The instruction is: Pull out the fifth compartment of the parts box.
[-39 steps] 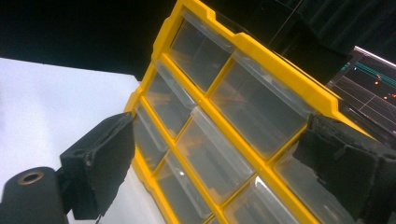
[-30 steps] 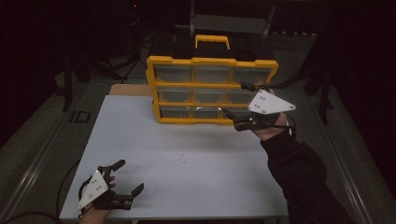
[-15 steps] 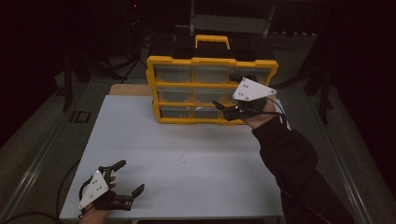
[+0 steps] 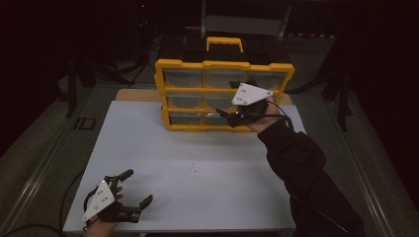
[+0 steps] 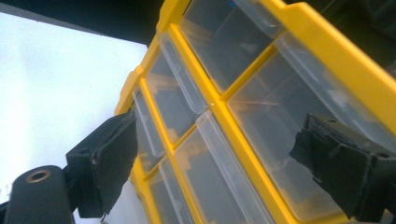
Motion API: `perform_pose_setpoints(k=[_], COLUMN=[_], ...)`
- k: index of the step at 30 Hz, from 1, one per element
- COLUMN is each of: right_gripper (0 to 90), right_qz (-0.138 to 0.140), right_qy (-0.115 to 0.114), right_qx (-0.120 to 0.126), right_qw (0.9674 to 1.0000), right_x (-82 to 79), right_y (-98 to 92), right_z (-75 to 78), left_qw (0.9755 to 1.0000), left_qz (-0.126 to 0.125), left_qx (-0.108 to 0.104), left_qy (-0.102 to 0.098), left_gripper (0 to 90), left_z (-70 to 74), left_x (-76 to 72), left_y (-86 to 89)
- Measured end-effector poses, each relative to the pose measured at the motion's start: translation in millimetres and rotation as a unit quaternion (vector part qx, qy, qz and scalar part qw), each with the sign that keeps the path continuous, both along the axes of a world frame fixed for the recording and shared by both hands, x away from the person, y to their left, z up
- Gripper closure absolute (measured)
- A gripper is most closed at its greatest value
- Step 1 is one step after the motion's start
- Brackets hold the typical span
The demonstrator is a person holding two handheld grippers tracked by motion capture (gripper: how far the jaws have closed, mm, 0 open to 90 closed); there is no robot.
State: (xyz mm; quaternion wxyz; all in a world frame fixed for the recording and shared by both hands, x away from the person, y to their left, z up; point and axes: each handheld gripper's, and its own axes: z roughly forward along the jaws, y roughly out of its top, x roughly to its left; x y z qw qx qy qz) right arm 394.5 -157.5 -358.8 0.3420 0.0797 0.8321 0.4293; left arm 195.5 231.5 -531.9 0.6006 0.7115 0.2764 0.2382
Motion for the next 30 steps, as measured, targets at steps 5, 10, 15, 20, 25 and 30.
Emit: perform_pose_setpoints(k=[5, 10, 15, 20, 25, 30], right_gripper=[14.6, 19.3, 24.3, 27.0, 31.9, 39.0], right_qz=[0.014, 0.021, 0.023, 0.025, 0.033, 0.041], right_qy=[0.011, 0.020, 0.030, 0.032, 0.026, 0.016], right_qx=[-0.013, -0.031, -0.052, -0.065, -0.072, -0.086], right_qw=[0.9998, 0.9991, 0.9979, 0.9971, 0.9965, 0.9953], right_x=[7.9, 15.5, 23.8, 30.6, 35.5, 39.1], right_y=[10.3, 17.8, 24.4, 31.9, 38.5, 44.0], right_z=[-4.6, -8.9, -15.1, -20.2, -22.0, -25.6], left_qw=[1.0000, 1.0000, 1.0000, 1.0000, 1.0000, 1.0000], left_qz=[0.000, 0.000, 0.001, 0.001, 0.001, 0.001], left_qx=[0.000, -0.001, -0.001, -0.001, -0.004, -0.005], left_qy=[0.000, -0.001, -0.001, -0.002, -0.001, -0.002], left_gripper=[0.0, 0.0, 0.0, 0.0, 0.0, 0.0], left_z=[0.0, 0.2, 0.2, 0.3, 0.3, 0.6], left_x=[-0.2, -0.5, -0.6, -0.9, -1.1, -1.7], left_y=[0.3, 0.8, 1.1, 1.3, 1.7, 2.3])
